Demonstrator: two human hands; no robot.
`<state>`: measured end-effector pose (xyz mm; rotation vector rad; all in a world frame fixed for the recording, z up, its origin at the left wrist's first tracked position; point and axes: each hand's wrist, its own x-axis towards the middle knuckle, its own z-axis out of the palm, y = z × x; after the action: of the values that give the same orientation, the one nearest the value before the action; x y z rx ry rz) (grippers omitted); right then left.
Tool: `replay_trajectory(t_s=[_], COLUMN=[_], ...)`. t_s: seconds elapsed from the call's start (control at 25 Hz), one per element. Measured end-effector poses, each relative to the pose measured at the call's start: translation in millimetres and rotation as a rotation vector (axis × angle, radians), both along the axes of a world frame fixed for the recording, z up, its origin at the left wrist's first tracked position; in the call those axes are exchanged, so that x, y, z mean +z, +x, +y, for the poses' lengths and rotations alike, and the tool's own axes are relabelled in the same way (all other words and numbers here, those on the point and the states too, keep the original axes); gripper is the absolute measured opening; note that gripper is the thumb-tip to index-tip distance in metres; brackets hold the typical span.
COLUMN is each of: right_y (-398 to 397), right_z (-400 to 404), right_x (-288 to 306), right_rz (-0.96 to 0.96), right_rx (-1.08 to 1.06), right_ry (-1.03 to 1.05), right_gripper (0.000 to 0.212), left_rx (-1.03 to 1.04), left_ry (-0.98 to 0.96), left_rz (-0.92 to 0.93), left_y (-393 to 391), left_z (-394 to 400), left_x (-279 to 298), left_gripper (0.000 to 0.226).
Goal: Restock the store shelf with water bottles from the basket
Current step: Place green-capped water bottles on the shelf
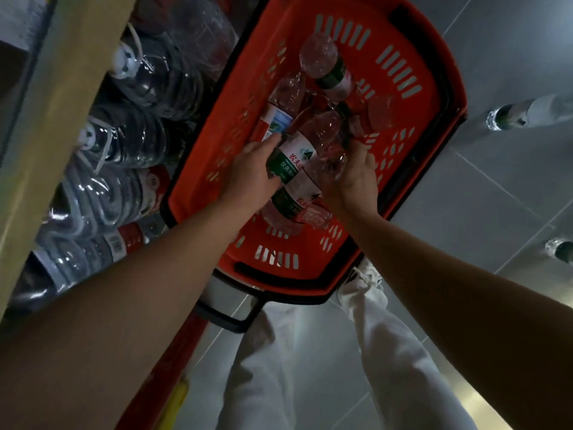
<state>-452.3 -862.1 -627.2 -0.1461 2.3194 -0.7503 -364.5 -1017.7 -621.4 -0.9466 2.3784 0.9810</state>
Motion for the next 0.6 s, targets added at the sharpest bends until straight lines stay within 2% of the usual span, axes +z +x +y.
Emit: replay_trajectory(t_s=[0.08, 0.2, 0.36, 0.48, 0.6], right_y=[-5, -17, -21, -26, -31], right_z=[-11, -17, -12, -13, -16], right_x=[-15, -32, -51, -60, -66], right_rz=[-0.092, -0.256, -0.201, -0.178, -0.194], right_rx=[-0.232, -0.416, -0.460, -0.506, -0.519], right_ry=[-0.019, -0.058, -0.115, -0.151, -0.157], right_gripper=[0.069, 0.058, 0.039, 0.035, 0.035], left_rx=[-0.068, -0.145, -0.181, -0.264, -0.390], left_ry=[-0.012, 0.051, 0.134, 0.178, 0.194], left_rz=[0.006, 0.050, 0.083, 0.090, -0.002], left_y=[-13, -41, -98, -140, -160], left_z=[-14, -24, -20, -9, 4], left_x=[-9, -28, -62, -77, -89], left_gripper=[0.076, 0.074, 0.072, 0.067, 0.067])
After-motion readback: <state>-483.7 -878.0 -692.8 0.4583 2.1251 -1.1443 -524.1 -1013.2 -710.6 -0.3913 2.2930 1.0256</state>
